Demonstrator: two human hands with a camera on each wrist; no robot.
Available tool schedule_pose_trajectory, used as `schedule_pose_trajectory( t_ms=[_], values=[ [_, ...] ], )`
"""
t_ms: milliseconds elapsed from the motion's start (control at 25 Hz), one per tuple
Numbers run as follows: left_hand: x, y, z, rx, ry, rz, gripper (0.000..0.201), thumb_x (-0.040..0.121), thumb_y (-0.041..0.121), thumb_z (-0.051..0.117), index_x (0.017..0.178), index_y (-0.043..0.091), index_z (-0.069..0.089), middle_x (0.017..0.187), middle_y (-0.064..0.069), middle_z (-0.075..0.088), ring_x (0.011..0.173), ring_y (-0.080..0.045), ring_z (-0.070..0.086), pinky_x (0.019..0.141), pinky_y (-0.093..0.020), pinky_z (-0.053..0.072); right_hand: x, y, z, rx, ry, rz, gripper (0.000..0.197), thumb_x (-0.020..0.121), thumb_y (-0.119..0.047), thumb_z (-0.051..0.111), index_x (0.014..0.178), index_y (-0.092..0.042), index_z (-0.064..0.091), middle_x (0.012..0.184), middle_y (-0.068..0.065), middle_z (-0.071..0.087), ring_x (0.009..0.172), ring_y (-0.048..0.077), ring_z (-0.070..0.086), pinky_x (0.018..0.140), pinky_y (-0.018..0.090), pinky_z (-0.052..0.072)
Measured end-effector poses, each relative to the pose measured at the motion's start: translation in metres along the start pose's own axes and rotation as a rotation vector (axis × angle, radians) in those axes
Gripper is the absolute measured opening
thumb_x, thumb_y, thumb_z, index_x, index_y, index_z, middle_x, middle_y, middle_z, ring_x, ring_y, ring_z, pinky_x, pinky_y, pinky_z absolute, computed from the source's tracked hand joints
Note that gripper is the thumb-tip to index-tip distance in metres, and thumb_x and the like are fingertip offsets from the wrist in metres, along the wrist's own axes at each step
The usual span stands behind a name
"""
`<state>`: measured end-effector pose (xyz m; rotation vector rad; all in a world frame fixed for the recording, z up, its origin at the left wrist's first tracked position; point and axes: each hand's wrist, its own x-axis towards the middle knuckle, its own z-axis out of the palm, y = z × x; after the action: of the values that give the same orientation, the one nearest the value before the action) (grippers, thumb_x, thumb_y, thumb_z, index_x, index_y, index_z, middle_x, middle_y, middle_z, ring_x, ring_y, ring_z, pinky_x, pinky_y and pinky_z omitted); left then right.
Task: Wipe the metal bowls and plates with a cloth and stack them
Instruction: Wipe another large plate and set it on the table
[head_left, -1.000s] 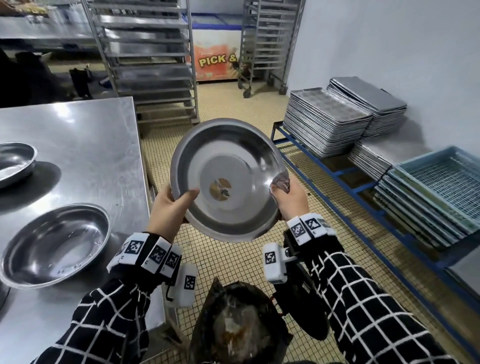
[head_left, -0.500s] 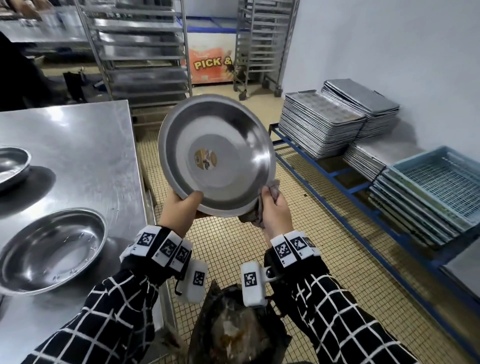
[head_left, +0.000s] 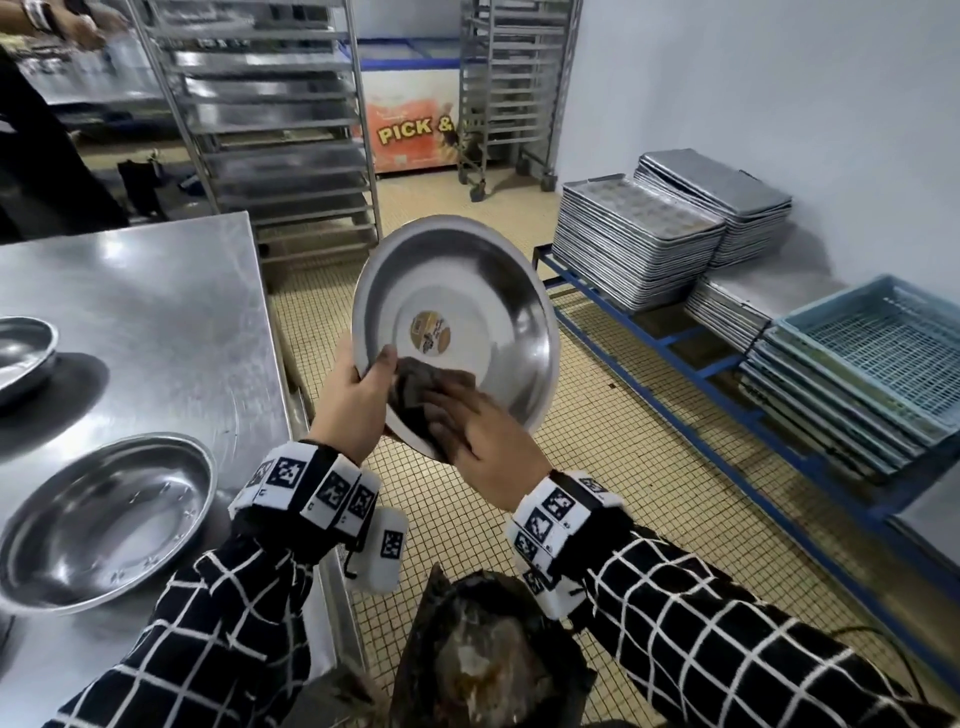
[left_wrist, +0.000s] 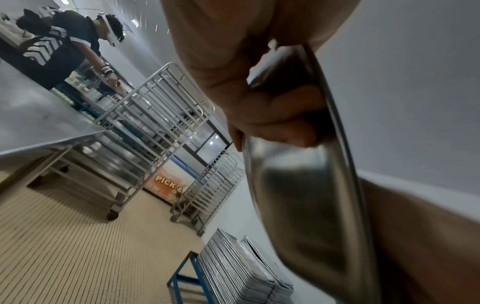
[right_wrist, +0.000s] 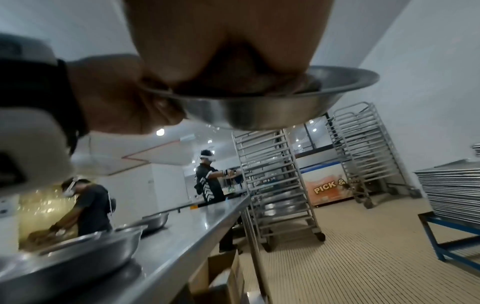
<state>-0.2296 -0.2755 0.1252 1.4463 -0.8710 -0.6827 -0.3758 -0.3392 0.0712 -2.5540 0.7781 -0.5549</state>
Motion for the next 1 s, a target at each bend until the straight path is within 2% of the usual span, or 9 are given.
schedule_pose_trajectory(
  t_ms=[120,200,360,560,680,760,840,920,1000],
  values=[
    [0.005,0.004,-0.007,-0.043,-0.06,0.044,0.022,0.099,0.02,0.046,0.12,0.025,0.049,0.1,0.007,0.067,0.084,-0.001,0.067,0.063,-0.013,0.051,-0.011,0.026,0.004,-0.168,-0.181,0.023,0.069,0.09,-0.062,-0.003,0.15,-0.031,0.01,0.159,-0.008,0.008,0.147,0.015,0.002,0.12,0.036,0.005],
    [0.005,0.001,-0.01,-0.032,-0.086,0.052,0.022,0.099,0.017,0.046,0.12,0.024,0.049,0.098,0.007,0.066,0.078,0.005,0.065,0.064,-0.011,0.049,-0.015,0.047,-0.003,-0.369,-0.164,0.072,0.077,0.084,-0.064,-0.018,0.15,-0.028,0.0,0.159,-0.006,0.004,0.145,0.013,-0.009,0.12,0.036,-0.003],
    [0.001,-0.006,-0.008,-0.028,-0.071,0.037,0.028,0.099,0.018,0.045,0.126,0.019,0.05,0.1,0.008,0.065,0.078,0.007,0.064,0.064,-0.009,0.048,-0.008,0.068,-0.019,-0.554,-0.042,0.216,0.061,0.096,-0.048,0.0,0.151,-0.023,0.009,0.159,-0.005,0.013,0.145,0.012,-0.006,0.118,0.039,-0.01],
    [0.006,-0.004,-0.009,-0.03,0.097,0.051,0.025,0.099,0.025,0.045,0.123,0.018,0.05,0.095,0.011,0.06,0.079,0.008,0.059,0.071,-0.012,0.047,-0.013,0.011,0.016,-0.163,0.129,0.063,0.055,0.102,-0.045,0.009,0.141,-0.024,0.041,0.146,-0.004,0.043,0.143,0.012,0.022,0.12,0.034,0.002],
    [0.006,-0.012,-0.01,-0.054,0.18,0.012,0.03,0.097,0.031,0.048,0.125,0.021,0.053,0.1,0.01,0.063,0.095,-0.008,0.059,0.09,-0.032,0.047,-0.022,-0.005,0.032,-0.092,0.204,0.027,0.056,0.102,-0.044,0.012,0.131,-0.017,0.051,0.137,-0.001,0.053,0.139,0.012,0.032,0.12,0.03,0.005],
    [0.004,-0.017,-0.012,-0.072,0.186,-0.023,0.025,0.094,0.034,0.049,0.118,0.028,0.055,0.099,0.008,0.065,0.097,-0.014,0.061,0.09,-0.037,0.048,-0.022,0.014,0.029,-0.13,0.239,0.076,0.059,0.101,-0.047,0.01,0.133,-0.019,0.051,0.142,-0.003,0.048,0.143,0.011,0.023,0.12,0.032,0.001],
    [0.002,-0.021,-0.013,-0.075,0.143,-0.061,0.021,0.091,0.037,0.051,0.11,0.033,0.057,0.098,0.005,0.066,0.097,-0.019,0.062,0.091,-0.041,0.049,-0.018,0.045,0.022,-0.144,0.256,0.201,0.057,0.099,-0.05,0.01,0.14,-0.027,0.042,0.153,-0.008,0.031,0.147,0.012,0.002,0.121,0.04,0.002],
    [-0.003,-0.022,-0.011,-0.058,0.092,-0.106,0.016,0.092,0.036,0.051,0.107,0.031,0.057,0.095,0.002,0.066,0.092,-0.021,0.063,0.091,-0.046,0.049,-0.014,0.071,0.009,-0.124,0.237,0.299,0.049,0.099,-0.05,0.017,0.144,-0.034,0.028,0.156,-0.016,0.013,0.146,0.013,-0.008,0.119,0.045,0.017],
    [-0.008,-0.025,-0.009,-0.059,0.063,-0.152,0.008,0.096,0.028,0.05,0.1,0.031,0.056,0.088,0.001,0.065,0.083,-0.022,0.064,0.084,-0.046,0.052,-0.009,0.082,-0.004,-0.126,0.231,0.33,0.05,0.1,-0.047,0.024,0.148,-0.035,0.017,0.156,-0.021,0.005,0.147,0.016,0.007,0.104,0.039,0.041]
  ],
)
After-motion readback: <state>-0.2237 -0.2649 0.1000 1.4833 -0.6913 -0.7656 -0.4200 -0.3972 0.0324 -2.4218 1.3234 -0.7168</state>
